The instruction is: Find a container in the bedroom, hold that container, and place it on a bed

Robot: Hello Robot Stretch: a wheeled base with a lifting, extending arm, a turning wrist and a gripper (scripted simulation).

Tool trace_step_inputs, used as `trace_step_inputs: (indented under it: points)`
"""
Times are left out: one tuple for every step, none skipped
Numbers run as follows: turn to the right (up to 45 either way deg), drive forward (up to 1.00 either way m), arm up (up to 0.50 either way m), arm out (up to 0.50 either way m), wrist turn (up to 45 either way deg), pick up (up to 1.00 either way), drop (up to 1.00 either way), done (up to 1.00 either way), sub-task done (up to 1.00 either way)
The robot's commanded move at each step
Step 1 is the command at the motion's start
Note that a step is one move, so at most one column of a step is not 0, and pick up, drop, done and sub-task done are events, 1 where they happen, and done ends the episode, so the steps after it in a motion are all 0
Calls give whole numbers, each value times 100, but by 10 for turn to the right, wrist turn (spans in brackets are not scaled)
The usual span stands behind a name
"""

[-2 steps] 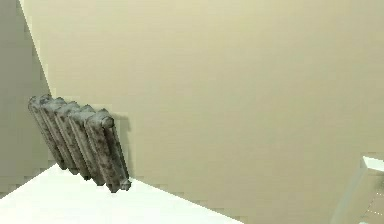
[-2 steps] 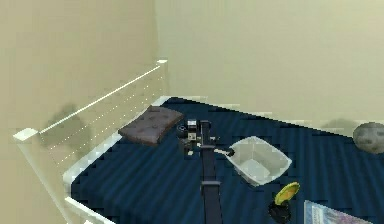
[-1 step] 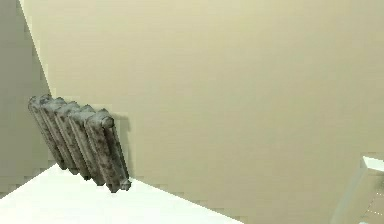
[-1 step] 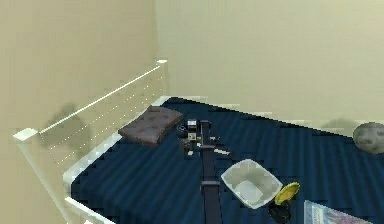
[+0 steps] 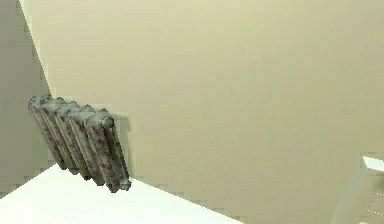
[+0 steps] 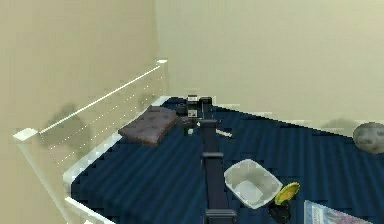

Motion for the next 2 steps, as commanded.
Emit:
trace_step_inputs:
  points:
    - [0, 0, 0, -8, 0, 0, 0, 0, 0]
    - [0, 0, 0, 0, 0, 0, 0, 100, 0]
